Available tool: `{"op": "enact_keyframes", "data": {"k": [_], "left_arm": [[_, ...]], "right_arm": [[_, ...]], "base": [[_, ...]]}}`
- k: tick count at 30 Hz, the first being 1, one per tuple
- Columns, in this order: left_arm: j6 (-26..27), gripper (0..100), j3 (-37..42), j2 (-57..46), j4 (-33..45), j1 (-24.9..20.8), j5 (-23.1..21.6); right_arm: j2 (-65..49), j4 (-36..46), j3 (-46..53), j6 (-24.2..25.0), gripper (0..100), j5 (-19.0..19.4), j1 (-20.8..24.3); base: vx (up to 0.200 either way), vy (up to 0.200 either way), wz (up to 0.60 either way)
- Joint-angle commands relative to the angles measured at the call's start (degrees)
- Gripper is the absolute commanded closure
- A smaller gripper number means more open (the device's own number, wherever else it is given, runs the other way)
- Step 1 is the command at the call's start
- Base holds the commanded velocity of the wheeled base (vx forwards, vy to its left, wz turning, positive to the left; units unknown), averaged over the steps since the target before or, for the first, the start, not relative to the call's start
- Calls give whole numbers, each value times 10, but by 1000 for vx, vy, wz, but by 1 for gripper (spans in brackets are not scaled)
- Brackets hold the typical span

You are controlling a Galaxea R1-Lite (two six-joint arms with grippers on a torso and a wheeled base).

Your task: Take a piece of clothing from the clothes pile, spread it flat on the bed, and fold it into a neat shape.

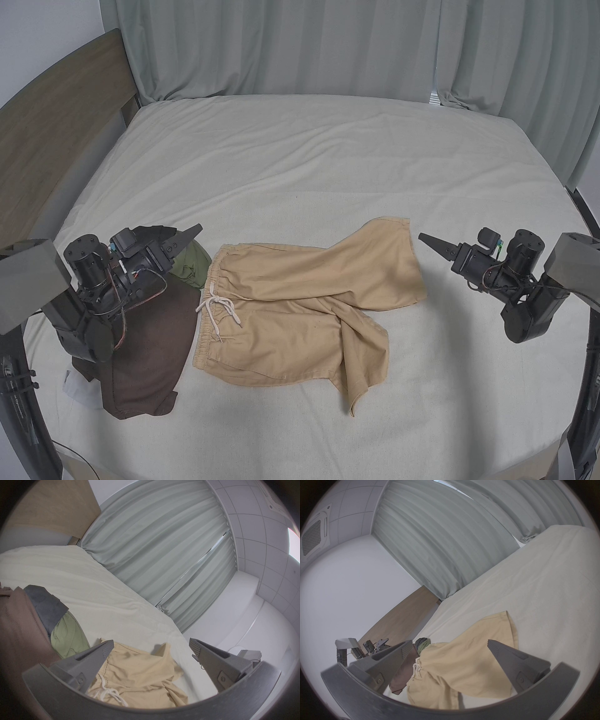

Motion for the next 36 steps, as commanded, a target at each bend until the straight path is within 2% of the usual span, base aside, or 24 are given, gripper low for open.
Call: {"op": "enact_keyframes", "data": {"k": [1,10,16,19,26,36], "left_arm": [[17,0,59,-74,-1,-3,-10],[33,0,103,-122,0,-6,-25],[100,0,146,-139,0,-6,-51],[133,0,159,-142,0,-5,-57],[203,0,175,-138,0,2,-58],[250,0,202,-114,1,-6,-66]], "right_arm": [[-65,-41,81,-6,0,0,19],[-144,-39,170,-12,0,0,59],[-168,-39,235,-22,0,0,95],[-165,-39,245,-48,0,0,97],[-147,-39,281,-64,0,0,93],[-117,-39,287,-73,0,0,96]], "base": [[0,0,0],[0,0,0],[0,0,0],[0,0,0],[0,0,0],[0,0,0]]}}
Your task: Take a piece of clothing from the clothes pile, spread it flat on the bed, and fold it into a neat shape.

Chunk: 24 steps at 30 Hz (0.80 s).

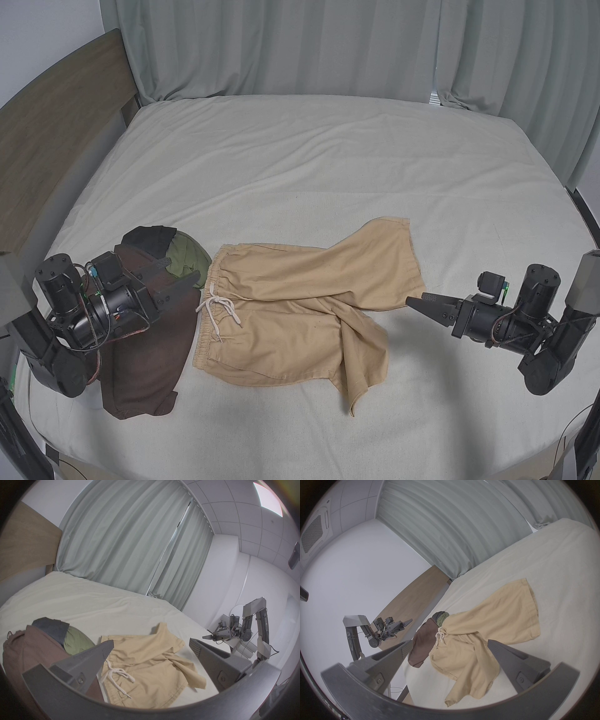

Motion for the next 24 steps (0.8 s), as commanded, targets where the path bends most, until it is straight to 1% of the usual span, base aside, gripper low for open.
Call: {"op": "enact_keyframes", "data": {"k": [1,12,16,17,20,24], "left_arm": [[4,0,11,20,0,-1,-9],[12,0,13,29,0,-3,-11],[12,0,13,30,0,-2,-12],[13,0,13,30,0,-2,-12],[15,0,12,38,0,-2,-11],[16,0,12,41,0,-1,-11]], "right_arm": [[28,0,10,0,0,0,1],[82,0,26,3,0,-2,10],[112,0,27,5,0,-33,22],[124,0,26,7,0,-46,33],[140,0,27,8,0,-65,47],[149,0,27,9,0,-68,51]], "base": [[0,0,0],[0,0,0],[0,0,0],[0,0,0],[0,0,0],[0,0,0]]}}
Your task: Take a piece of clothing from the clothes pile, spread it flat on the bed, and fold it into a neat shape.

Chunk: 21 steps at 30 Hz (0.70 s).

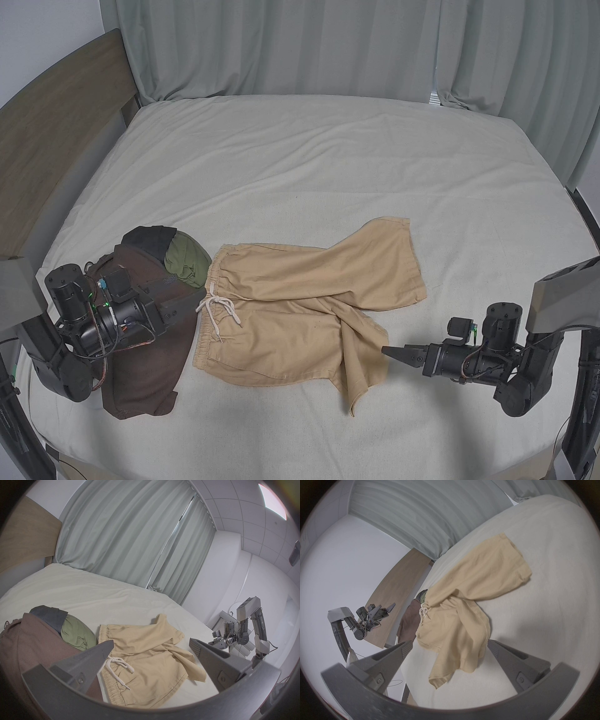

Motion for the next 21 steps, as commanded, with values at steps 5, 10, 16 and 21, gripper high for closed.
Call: {"op": "enact_keyframes", "data": {"k": [5,10,16,21], "left_arm": [[1,0,1,6,0,1,-1],[0,0,8,6,0,-2,-10],[0,0,16,4,0,-6,-27],[0,0,15,4,0,-4,-28]], "right_arm": [[38,0,-2,12,0,-1,9],[44,0,5,22,0,-1,21],[76,-1,3,32,0,-1,40],[82,0,-3,44,0,-1,52]], "base": [[0,0,0],[0,0,0],[0,0,0],[0,0,0]]}}
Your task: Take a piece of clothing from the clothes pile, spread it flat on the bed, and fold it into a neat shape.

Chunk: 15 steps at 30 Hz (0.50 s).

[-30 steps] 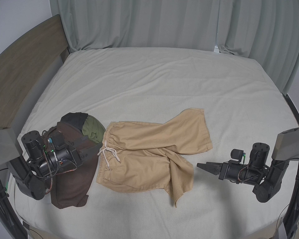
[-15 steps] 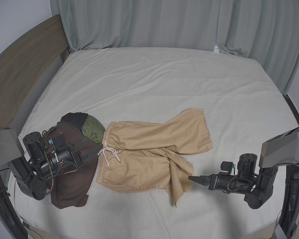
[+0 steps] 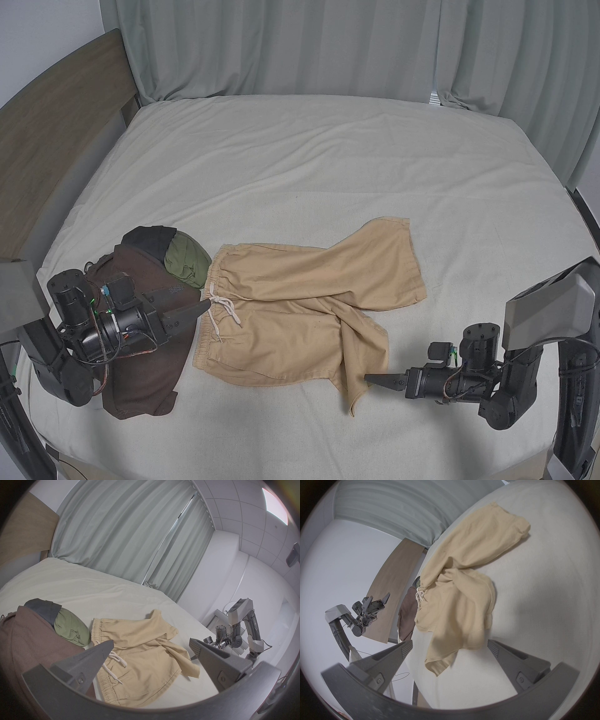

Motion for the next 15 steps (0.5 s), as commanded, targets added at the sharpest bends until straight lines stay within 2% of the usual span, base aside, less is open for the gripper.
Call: {"op": "enact_keyframes", "data": {"k": [1,5,15], "left_arm": [[0,0,1,1,0,0,0],[1,0,1,1,0,-1,0],[0,0,-1,1,0,2,-1]], "right_arm": [[20,-1,-12,24,0,-1,18],[19,-1,-19,53,0,-1,34],[27,-2,-40,75,0,-13,49]], "base": [[0,0,0],[0,0,0],[0,0,0]]}}
